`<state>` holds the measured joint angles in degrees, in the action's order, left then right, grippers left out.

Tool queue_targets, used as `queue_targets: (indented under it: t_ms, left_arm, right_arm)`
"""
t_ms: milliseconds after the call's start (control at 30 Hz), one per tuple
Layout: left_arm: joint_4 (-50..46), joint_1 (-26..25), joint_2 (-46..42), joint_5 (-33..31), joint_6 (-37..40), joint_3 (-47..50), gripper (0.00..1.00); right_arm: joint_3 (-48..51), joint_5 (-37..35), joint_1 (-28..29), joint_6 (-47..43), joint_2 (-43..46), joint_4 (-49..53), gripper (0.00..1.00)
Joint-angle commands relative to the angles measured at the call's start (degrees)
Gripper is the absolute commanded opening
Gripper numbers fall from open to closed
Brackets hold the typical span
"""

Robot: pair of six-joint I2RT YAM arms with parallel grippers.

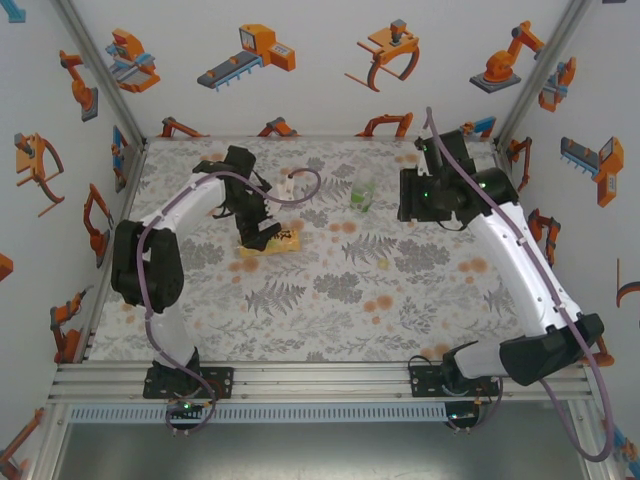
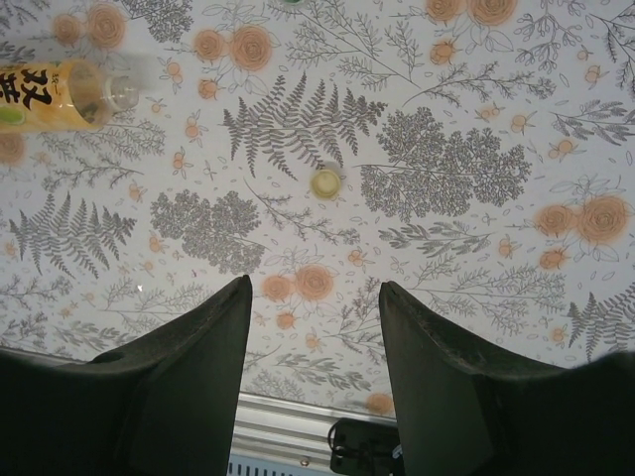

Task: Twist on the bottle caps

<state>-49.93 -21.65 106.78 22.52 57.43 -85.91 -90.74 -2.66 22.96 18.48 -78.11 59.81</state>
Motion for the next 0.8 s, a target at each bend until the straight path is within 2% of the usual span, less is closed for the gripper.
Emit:
queue_targets:
  t_ms: [0, 200, 533, 767]
  left_arm:
    - [-0.68, 0.38, 1.61, 0.59, 2.12, -2.00, 0.82]
    - [-0.13, 0.30, 4.65, 1.85, 2.08, -2.83, 0.81]
    - [6.36, 0.38, 4.98, 5.73, 2.73, 3.31, 0.80]
    - [7.52, 0.80, 6.87, 7.17, 2.96, 4.17, 0.79]
  right_arm:
    - [0.85, -1.47, 0.16, 0.94, 1.65, 1.51, 0.52]
    - [2.36, -2.00, 0.16, 0.81, 2.08, 1.36, 0.52]
    - [4.35, -1.83, 0.20, 0.60, 1.83, 0.83, 0.52]
    - [5.30, -2.00, 0.17, 0.36, 1.79, 0.49, 0.53]
